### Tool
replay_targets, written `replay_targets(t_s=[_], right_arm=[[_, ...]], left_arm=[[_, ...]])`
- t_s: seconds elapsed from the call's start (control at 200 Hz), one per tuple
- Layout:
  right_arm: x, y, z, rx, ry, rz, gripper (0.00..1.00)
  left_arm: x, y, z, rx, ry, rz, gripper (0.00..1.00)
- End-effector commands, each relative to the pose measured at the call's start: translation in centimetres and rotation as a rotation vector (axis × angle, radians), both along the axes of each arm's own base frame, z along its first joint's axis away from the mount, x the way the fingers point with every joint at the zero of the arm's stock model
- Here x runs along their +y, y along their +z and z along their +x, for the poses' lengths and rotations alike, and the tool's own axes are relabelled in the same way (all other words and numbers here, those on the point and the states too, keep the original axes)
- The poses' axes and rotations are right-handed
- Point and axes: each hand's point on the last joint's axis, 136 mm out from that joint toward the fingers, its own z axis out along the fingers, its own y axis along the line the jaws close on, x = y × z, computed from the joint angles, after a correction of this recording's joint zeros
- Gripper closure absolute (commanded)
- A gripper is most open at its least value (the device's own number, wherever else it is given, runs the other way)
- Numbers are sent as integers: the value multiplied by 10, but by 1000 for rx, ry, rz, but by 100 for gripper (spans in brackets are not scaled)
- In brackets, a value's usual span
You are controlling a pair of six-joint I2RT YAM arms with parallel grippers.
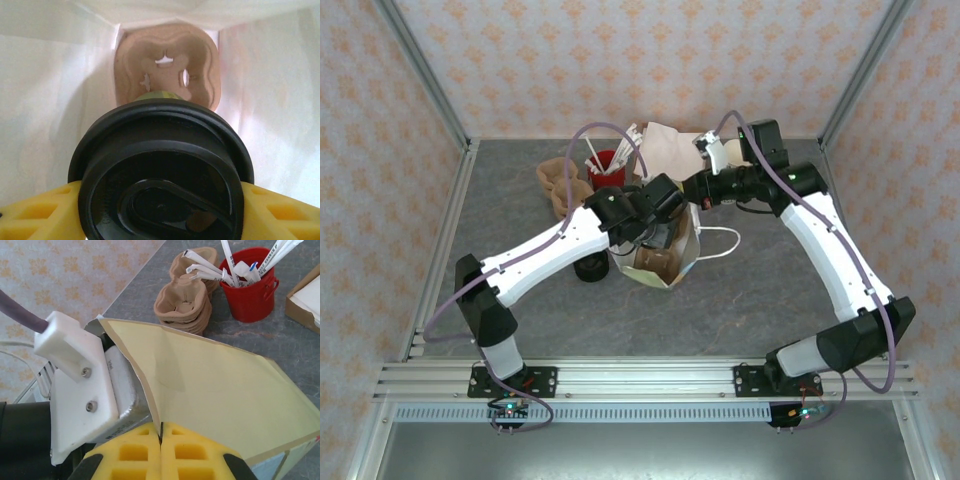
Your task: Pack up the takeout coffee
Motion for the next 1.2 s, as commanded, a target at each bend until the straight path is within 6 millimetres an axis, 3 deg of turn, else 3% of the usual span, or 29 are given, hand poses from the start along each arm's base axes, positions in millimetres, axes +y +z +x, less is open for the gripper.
replay_targets(t_s=[0.0,0.17,0.626,1.191], right_arm=[[3,14,-1,-21,-30,62,100],[4,7,-2,11,-53,88,100],[3,-9,-3,63,-102,115,100],[-8,-30,16,98,-204,82,100]], left_arm=[[3,15,7,-77,39,-37,38],[1,12,10,-92,41,-44,38],[-9,-19,9,-47,22,-47,38],[-5,-49,-2,12,8,-35,38]])
